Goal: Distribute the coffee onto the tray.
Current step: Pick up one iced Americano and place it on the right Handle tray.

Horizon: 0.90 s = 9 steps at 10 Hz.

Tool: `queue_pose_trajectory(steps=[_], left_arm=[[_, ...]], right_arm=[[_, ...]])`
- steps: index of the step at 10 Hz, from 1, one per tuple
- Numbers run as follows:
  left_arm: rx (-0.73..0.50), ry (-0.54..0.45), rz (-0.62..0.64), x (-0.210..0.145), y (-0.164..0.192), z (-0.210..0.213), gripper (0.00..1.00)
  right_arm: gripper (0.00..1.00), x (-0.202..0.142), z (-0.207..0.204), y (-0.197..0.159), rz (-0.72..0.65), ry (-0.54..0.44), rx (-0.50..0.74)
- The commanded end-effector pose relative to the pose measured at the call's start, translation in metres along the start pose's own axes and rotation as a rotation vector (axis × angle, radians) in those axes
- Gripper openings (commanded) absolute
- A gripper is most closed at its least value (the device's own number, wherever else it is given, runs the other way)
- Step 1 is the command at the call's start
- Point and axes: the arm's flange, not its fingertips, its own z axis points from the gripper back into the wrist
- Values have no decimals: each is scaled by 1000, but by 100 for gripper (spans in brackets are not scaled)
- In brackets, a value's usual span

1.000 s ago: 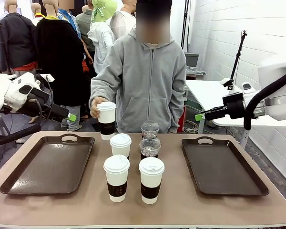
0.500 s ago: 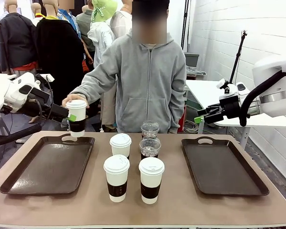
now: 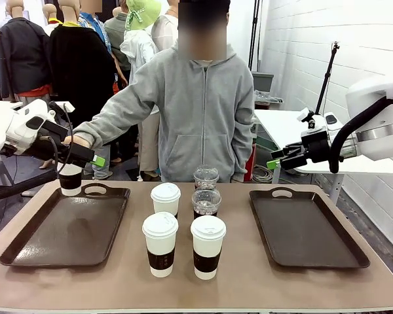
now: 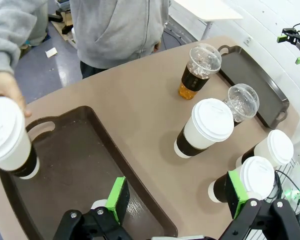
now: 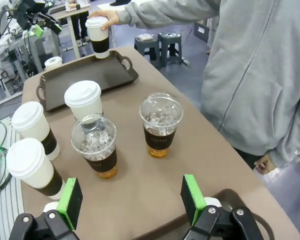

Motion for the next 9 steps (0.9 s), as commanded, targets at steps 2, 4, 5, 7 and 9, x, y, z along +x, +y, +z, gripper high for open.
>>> queue_pose_trajectory(steps=[2,4,5,7,9], left_arm=[[-19,-8,-16,-1,5,-3,100],[-19,-8,-16,-1,5,-3,100],[-19,-8,-16,-1,5,-3,100],[-19,-8,-16,-1,5,-3,100],[-19,-8,-16,-1,5,-3,100]], right_arm=[[100,-12,-11,-34,79,-60,12],[100,-25,-28,-58,168,-73,-6],[100,-32,-36,-65,201,-81,-14],[100,-44,-58,-76,266,-77,-21],[100,-54,-79,-90,274,-77,-18]])
